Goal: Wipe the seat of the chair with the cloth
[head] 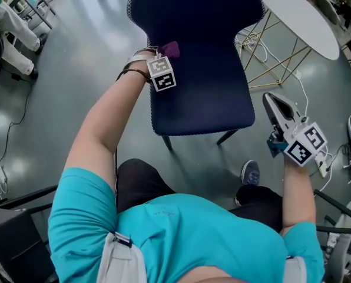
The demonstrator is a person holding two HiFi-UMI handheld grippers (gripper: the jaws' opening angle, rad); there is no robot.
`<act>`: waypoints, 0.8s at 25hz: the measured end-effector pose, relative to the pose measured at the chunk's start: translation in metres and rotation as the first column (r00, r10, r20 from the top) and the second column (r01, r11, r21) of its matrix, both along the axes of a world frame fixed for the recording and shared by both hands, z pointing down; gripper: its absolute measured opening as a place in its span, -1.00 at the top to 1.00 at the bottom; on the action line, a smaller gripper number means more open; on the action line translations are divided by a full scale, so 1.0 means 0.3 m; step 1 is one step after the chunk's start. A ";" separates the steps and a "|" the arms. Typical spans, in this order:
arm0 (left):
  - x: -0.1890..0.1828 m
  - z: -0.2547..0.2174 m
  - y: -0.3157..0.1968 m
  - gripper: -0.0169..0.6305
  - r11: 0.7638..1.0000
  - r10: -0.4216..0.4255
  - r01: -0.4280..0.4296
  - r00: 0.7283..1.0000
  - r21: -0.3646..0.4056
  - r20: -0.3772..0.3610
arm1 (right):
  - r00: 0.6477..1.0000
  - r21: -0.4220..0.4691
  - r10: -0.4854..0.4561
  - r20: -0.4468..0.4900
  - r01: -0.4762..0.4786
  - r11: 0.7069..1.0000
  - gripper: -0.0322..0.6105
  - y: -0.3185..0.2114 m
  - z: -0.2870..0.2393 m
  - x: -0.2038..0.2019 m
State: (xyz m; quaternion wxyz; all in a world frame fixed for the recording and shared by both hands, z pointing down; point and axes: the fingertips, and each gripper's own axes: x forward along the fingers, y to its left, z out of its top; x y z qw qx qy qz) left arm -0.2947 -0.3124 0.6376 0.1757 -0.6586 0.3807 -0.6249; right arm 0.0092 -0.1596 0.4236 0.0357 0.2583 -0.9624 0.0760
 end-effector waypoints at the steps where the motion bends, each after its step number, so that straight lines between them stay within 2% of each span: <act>1: 0.002 -0.001 0.006 0.80 1.000 0.002 -0.002 1.000 -0.005 0.000 | 1.000 -0.004 0.006 0.006 -0.006 1.000 0.93 -0.002 0.002 0.006; 9: 0.020 0.005 0.078 0.80 0.999 0.001 -0.003 0.999 -0.054 -0.042 | 1.000 -0.008 -0.003 0.020 0.003 1.000 0.93 -0.003 0.007 0.008; 16: 0.042 -0.007 0.139 0.80 0.998 0.018 -0.021 0.998 -0.054 -0.059 | 0.999 0.025 -0.027 0.018 0.026 0.999 0.93 0.005 -0.022 -0.009; 20: 0.068 -0.006 0.181 0.80 0.997 0.023 -0.028 0.997 -0.072 -0.075 | 1.000 0.014 -0.018 0.020 0.017 1.000 0.93 -0.001 -0.009 -0.001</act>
